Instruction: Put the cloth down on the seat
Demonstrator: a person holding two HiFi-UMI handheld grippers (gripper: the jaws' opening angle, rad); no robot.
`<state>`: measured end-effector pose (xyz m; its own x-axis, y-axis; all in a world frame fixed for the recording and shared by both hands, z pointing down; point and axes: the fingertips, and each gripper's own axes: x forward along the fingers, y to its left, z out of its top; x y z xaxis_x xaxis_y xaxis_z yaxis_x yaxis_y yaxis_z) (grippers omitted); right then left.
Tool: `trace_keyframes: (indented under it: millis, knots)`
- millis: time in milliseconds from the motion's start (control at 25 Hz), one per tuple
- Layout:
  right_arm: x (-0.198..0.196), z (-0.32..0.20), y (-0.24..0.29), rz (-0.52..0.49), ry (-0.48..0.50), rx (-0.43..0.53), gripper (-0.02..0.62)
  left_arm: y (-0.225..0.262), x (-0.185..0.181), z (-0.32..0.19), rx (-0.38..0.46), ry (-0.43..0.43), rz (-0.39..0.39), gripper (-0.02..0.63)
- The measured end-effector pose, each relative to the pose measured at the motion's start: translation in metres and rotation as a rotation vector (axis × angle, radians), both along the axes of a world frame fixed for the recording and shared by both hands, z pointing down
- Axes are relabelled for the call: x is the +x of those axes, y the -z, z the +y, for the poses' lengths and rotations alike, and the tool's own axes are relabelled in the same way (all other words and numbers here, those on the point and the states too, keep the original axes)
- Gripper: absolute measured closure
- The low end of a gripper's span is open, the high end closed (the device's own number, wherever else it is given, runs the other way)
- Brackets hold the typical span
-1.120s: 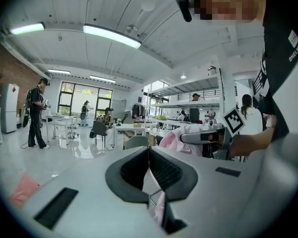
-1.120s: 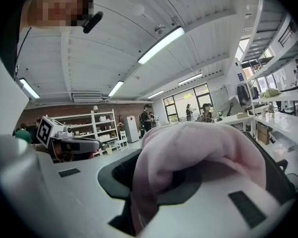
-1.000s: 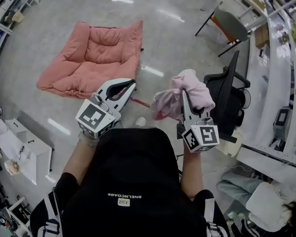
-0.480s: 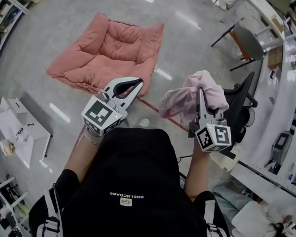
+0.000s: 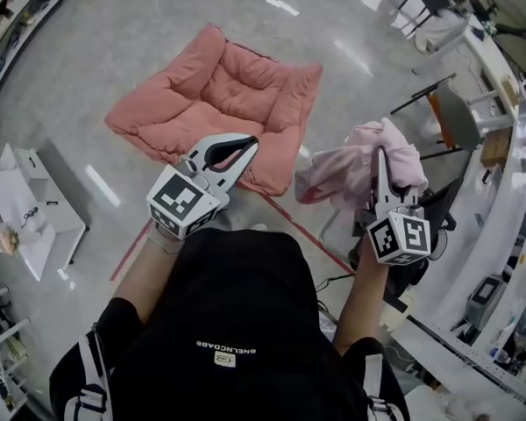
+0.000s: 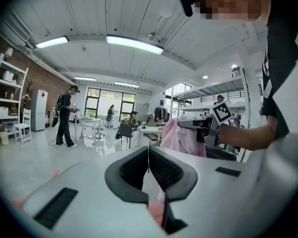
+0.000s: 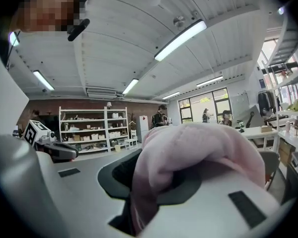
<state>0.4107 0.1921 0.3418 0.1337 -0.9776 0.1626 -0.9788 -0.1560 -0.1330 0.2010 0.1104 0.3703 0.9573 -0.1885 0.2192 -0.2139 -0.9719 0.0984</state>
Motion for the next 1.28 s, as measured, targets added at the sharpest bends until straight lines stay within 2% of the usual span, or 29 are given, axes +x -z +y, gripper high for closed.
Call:
trace_keyframes:
  millis: [320,560,880,1120,1280]
  knots:
    - [-0.038,-0.107,0.044,0.071,0.095,0.053,0.492,0.023,-0.05,-0.074,0.024,0.076,0.023,0.592]
    - [-0.093,-0.177,0.074,0.109,0.205,0.098,0.492,0.039,-0.102,-0.119,0.048,0.17,0.032,0.592]
    - [-0.193,-0.257,0.092,0.135,0.362,0.121,0.492,0.043,-0.189,-0.167,0.036,0.287,0.053,0.592]
    - [-0.299,-0.317,0.08,0.142,0.423,0.086,0.492,0.029,-0.287,-0.215,0.019,0.345,0.06,0.591]
    - [-0.348,-0.357,0.074,0.156,0.475,0.066,0.492,0.025,-0.331,-0.247,0.013,0.395,0.069,0.591]
